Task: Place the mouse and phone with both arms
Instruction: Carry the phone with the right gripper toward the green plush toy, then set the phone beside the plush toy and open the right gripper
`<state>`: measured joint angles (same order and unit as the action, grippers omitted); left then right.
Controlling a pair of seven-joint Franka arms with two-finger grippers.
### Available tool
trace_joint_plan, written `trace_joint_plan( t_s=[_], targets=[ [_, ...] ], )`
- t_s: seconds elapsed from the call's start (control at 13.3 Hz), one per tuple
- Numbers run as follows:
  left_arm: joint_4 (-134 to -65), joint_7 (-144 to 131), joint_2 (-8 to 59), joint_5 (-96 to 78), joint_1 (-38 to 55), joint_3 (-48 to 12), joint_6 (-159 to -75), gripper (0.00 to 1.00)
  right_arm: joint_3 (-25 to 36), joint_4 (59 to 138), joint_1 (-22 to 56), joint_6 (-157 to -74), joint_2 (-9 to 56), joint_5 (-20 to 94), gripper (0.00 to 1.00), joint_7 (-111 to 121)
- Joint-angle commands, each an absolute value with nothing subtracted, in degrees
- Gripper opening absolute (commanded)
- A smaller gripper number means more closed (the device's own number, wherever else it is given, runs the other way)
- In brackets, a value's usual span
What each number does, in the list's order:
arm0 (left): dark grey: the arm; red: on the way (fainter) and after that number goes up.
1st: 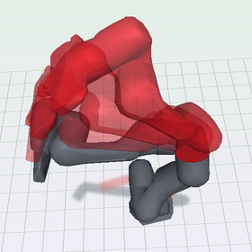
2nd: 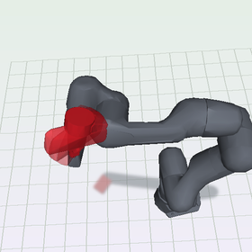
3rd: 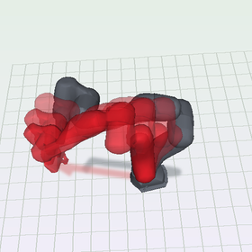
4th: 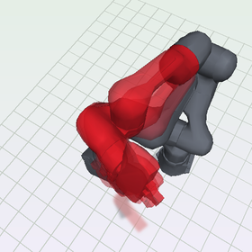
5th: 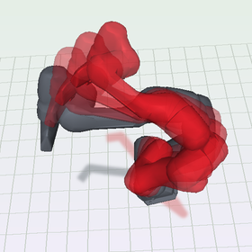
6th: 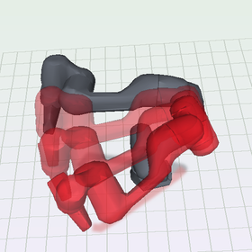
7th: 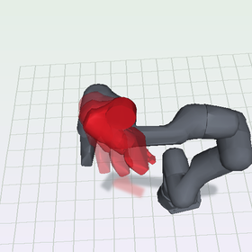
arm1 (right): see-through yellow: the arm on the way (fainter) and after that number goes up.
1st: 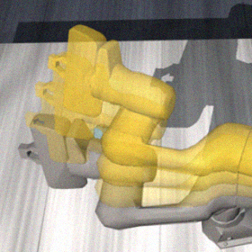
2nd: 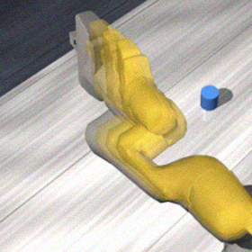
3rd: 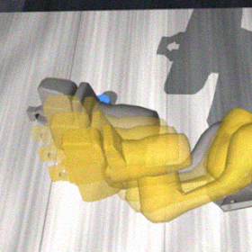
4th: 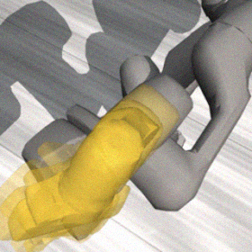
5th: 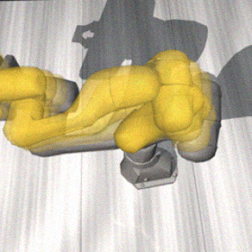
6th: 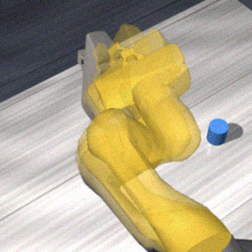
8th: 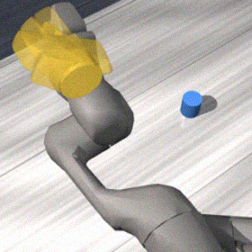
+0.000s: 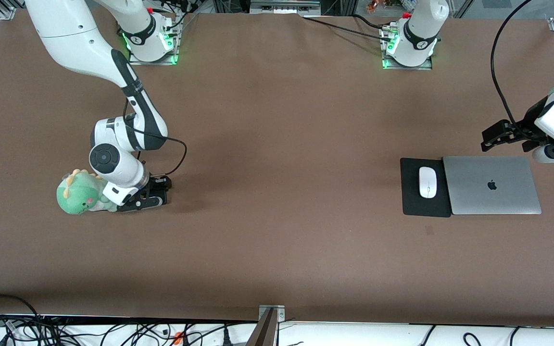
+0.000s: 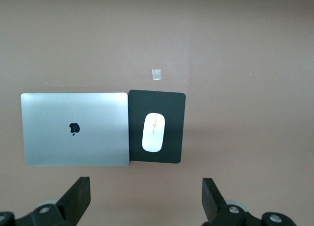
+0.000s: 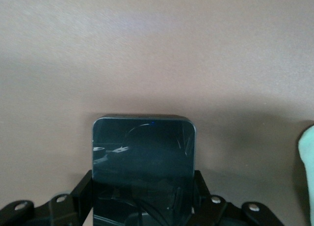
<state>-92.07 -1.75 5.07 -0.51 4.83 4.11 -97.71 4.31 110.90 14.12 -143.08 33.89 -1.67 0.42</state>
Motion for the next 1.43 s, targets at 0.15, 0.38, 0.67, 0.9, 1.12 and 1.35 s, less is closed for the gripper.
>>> trace_joint_plan(
  t_s=[0.15, 0.38, 0.67, 0.9, 1.12, 1.35],
  targets=[
    [-93.0, -2.3, 4.0, -0.4, 4.9, 3.8, -98.1, 1.0, 3.3, 113.8, 11.6, -147.0, 33.1, -2.2, 0.61, 2.5],
    [-92.8, -2.2, 4.0, -0.4, 4.9, 3.9, -98.1, 1.0, 3.3, 113.5, 11.3, -146.4, 32.3, -2.0, 1.0, 1.3],
    [-92.7, -2.3, 4.0, -0.4, 4.8, 3.9, -98.1, 1.0, 0.3, 112.5, 11.6, -142.2, 24.3, -2.0, 1.0, -4.3],
    [-92.8, -2.2, 4.0, -0.4, 4.8, 4.0, -98.1, 1.0, -0.1, 110.7, 11.7, -129.5, 15.9, -2.0, 1.0, -6.0],
    [-92.8, -2.3, 4.0, -0.4, 4.8, 4.0, -98.0, 1.0, -0.2, 109.7, 11.7, -118.3, 6.9, 0.0, 1.0, -6.7],
    [-92.8, -2.2, 4.0, -0.4, 4.8, 4.0, -97.9, 1.0, 0.7, 109.0, 11.6, -110.8, 0.0, 1.0, 1.0, -6.5]
  ],
)
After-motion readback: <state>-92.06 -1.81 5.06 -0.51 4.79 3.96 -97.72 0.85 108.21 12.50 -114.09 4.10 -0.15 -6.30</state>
